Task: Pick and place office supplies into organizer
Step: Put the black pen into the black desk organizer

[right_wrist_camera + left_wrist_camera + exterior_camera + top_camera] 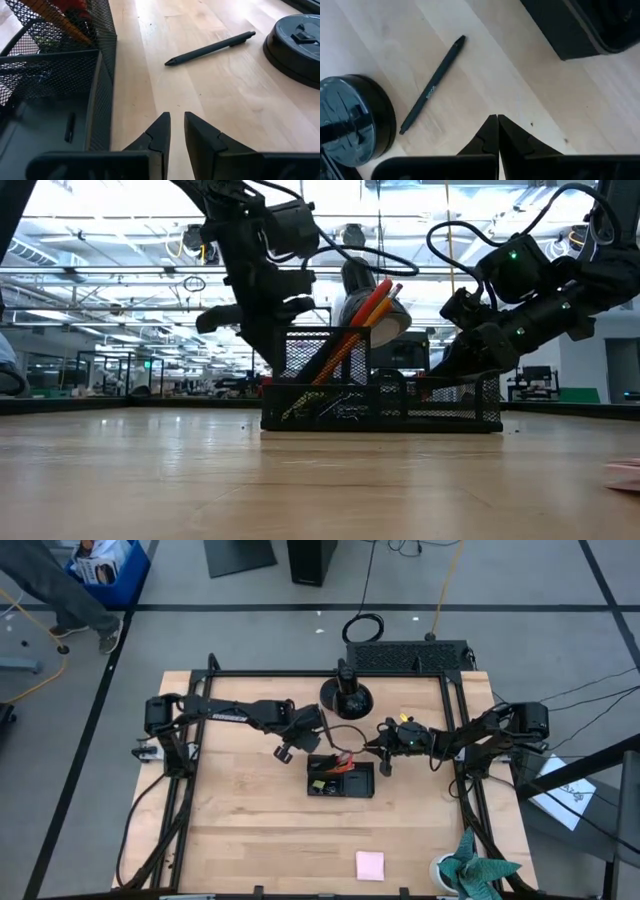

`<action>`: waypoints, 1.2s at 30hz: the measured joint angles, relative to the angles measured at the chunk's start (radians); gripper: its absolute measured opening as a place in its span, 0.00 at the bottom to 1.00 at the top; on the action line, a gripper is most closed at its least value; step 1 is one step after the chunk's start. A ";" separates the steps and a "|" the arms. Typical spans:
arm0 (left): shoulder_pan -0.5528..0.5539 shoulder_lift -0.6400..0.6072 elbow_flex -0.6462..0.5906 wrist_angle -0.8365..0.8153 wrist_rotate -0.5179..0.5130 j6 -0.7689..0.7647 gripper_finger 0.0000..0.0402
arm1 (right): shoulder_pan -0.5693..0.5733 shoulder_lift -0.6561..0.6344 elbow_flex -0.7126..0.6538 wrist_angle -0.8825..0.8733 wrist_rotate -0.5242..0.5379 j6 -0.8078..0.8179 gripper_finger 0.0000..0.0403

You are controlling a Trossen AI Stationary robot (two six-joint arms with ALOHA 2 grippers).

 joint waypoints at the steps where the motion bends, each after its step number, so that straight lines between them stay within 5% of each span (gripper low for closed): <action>1: -0.004 0.000 0.000 0.005 0.000 0.013 0.01 | 0.000 0.000 0.000 0.000 0.000 0.003 0.13; 12: 0.074 0.111 0.004 0.282 0.107 0.307 0.08 | 0.000 0.000 0.000 0.019 0.000 0.006 0.12; 21: 0.169 0.202 0.002 0.362 0.132 0.379 0.01 | 0.000 0.000 0.000 0.019 0.003 -0.001 0.12; 36: 0.182 0.218 0.005 0.524 0.200 0.484 0.05 | 0.000 0.000 0.000 0.024 0.002 0.020 0.12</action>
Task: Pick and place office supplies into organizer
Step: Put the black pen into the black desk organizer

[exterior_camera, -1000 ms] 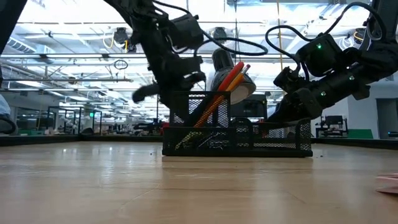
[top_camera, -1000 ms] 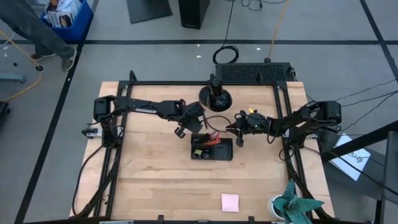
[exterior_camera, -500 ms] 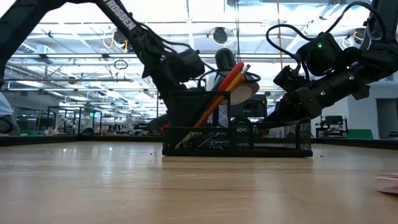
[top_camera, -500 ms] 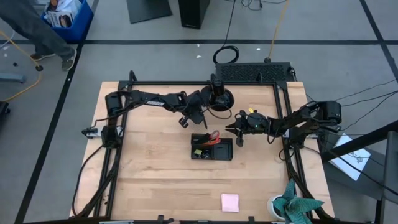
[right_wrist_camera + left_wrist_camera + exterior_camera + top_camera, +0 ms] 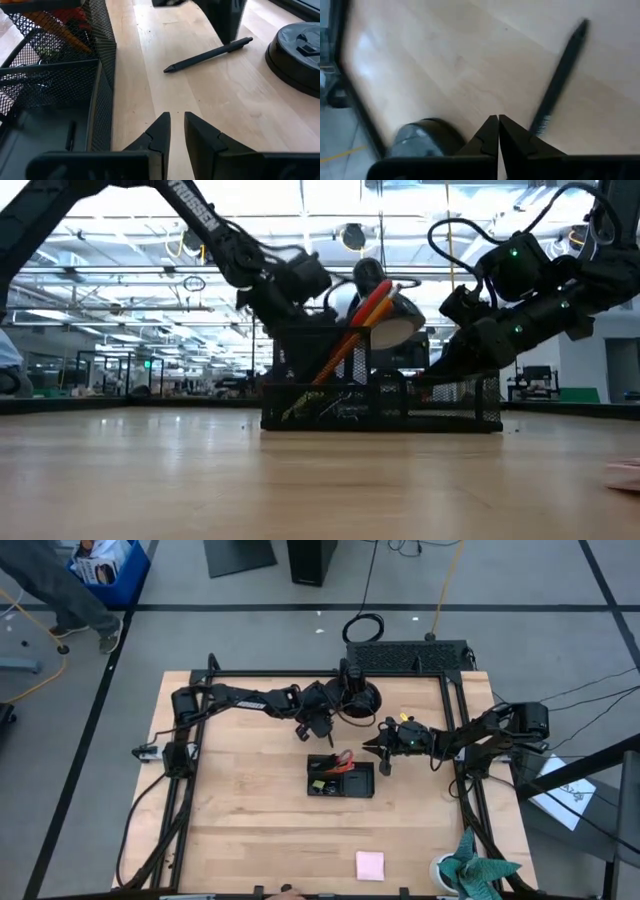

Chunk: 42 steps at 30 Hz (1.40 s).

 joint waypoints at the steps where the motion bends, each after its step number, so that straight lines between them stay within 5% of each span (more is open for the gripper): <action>1: 0.003 0.003 -0.001 -0.011 0.010 0.002 0.05 | 0.000 0.000 0.000 0.000 -0.001 0.001 0.12; 13: 0.002 0.044 0.003 -0.115 -0.037 -0.052 0.02 | 0.006 0.000 0.000 0.016 0.000 -0.005 0.12; 22: -0.001 0.038 0.007 -0.336 -0.046 -0.292 0.01 | 0.006 0.000 0.000 0.015 -0.001 -0.006 0.12; 42: -0.123 -0.036 -0.009 -0.621 -0.116 -0.527 0.00 | 0.006 0.000 0.000 -0.035 -0.002 -0.006 0.12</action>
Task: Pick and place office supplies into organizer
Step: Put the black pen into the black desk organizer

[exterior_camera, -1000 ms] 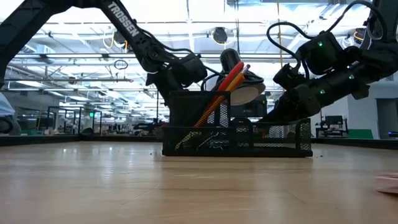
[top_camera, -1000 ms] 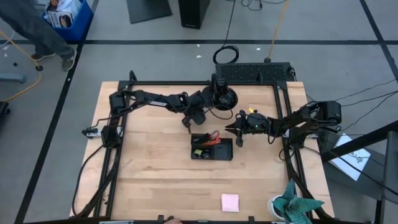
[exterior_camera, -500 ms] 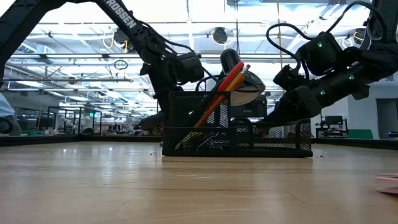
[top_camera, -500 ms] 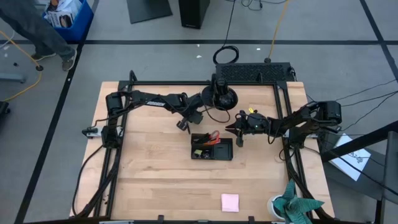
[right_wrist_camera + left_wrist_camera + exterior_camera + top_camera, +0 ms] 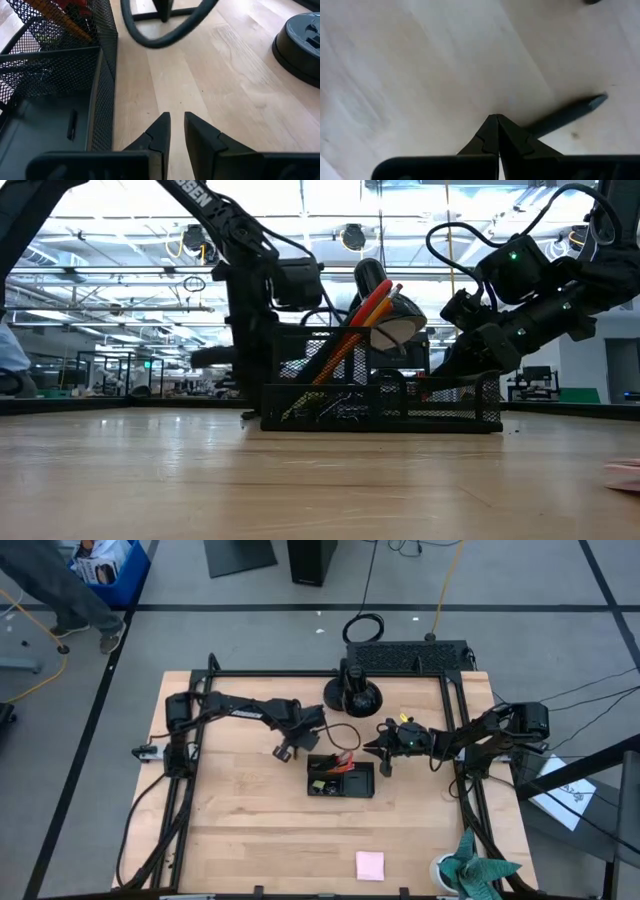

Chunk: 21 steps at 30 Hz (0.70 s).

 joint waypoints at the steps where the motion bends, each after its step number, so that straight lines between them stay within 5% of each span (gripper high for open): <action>1: -0.008 0.000 0.000 -0.010 -0.006 -0.014 0.00 | 0.000 0.000 0.000 -0.001 0.000 0.000 0.12; 21: -0.158 -0.122 -0.121 -0.045 -0.067 -0.299 0.00 | 0.000 0.000 0.000 -0.002 -0.027 0.008 0.12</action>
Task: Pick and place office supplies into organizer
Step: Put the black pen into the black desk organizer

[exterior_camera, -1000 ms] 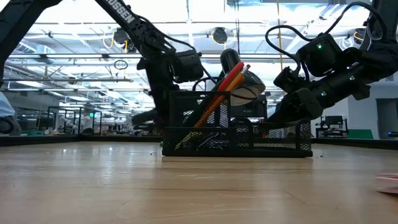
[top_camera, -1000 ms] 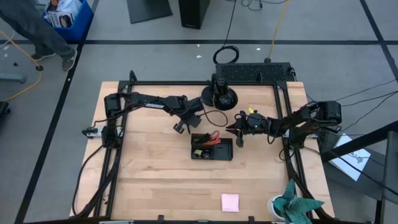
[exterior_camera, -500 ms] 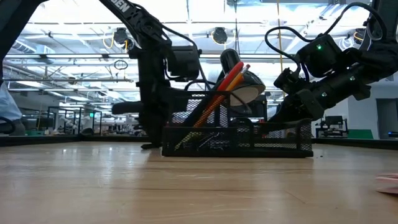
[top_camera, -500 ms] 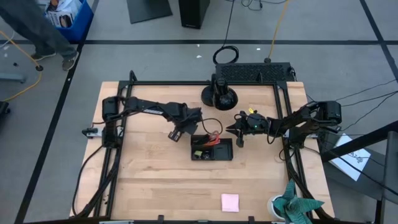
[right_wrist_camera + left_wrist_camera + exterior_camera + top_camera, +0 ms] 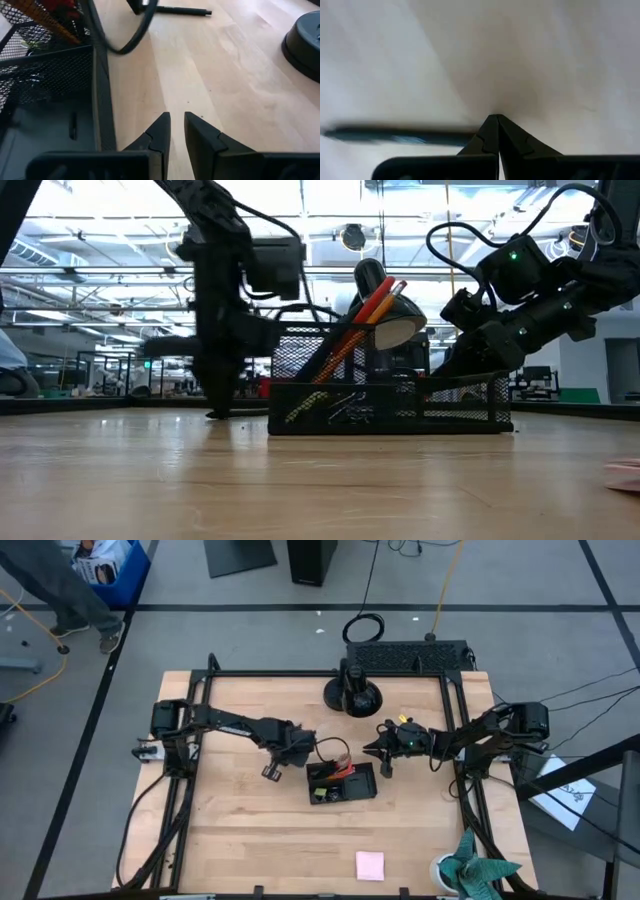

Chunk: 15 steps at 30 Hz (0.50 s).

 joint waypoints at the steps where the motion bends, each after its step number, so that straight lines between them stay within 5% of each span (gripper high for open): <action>1: -0.002 -0.018 -0.007 -0.002 0.001 -0.026 0.00 | 0.000 0.000 0.000 0.000 0.000 0.000 0.12; 7: 0.005 -0.109 -0.032 0.173 -0.073 -0.218 0.00 | 0.000 0.000 0.000 0.012 0.000 0.000 0.12; 15: 0.024 -0.128 -0.031 0.273 -0.304 -0.628 0.07 | 0.000 0.000 0.000 0.021 0.002 -0.001 0.13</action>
